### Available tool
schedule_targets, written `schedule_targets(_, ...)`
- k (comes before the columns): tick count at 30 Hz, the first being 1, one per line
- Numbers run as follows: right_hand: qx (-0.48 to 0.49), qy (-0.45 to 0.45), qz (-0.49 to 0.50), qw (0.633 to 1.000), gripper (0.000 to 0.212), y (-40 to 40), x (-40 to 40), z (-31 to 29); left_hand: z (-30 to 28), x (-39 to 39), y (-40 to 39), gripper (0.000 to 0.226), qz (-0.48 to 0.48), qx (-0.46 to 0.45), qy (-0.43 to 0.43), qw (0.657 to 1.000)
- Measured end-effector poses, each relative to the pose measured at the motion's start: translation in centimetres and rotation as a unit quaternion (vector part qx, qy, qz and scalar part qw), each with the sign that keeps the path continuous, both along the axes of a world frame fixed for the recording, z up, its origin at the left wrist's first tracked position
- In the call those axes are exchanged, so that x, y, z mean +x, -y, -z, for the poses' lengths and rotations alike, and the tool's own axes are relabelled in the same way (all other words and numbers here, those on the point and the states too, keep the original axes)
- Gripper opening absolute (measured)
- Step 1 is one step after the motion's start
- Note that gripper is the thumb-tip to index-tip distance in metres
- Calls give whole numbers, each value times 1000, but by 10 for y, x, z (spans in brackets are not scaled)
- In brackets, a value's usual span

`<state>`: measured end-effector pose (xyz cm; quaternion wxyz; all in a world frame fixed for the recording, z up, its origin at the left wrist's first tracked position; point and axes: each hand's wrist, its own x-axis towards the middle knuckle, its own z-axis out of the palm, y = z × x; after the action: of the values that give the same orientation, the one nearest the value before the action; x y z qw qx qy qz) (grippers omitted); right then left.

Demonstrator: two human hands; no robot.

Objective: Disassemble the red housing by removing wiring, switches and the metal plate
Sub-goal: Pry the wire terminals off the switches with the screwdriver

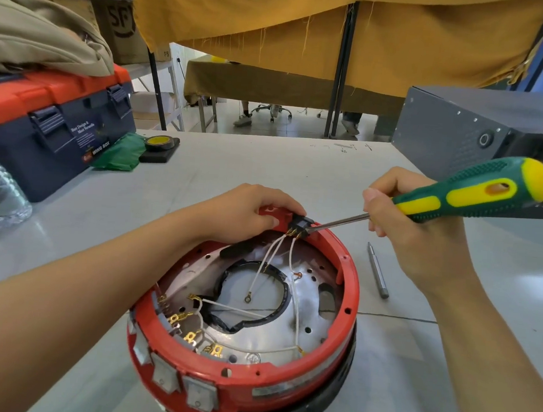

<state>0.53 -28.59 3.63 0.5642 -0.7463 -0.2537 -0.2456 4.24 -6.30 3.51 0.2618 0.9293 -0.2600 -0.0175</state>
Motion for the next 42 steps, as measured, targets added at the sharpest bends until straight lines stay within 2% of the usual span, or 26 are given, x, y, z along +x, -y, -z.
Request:
schedule_targets(8,26,-34,-31,999,24,-2,4,6,6,-4,5,40,-25,-35,27,999)
schedule_targets(15,120,-85,-43,988,22,1,17,12,5,-4,5,40,-26,-30,32,999)
schedule_targets(22,149,-111,-61,981,19,6,23,14,5,-5,7,40,-27,-35,30,999)
schedule_targets(28,61,-133,-67,987,24,-15,18,25,5,-7,8,39,-27,-36,26,999)
schedule_targets(31,75,-119,-56,989,21,-10,18,18,5,-7,7,39,-30,-33,27,999)
schedule_targets(35,149,-83,-45,984,18,1,17,12,6,-6,8,38,-31,-35,36,998)
schedule_targets(42,71,-54,-35,995,19,-1,10,7,6,-7,8,37,-32,-36,39,998)
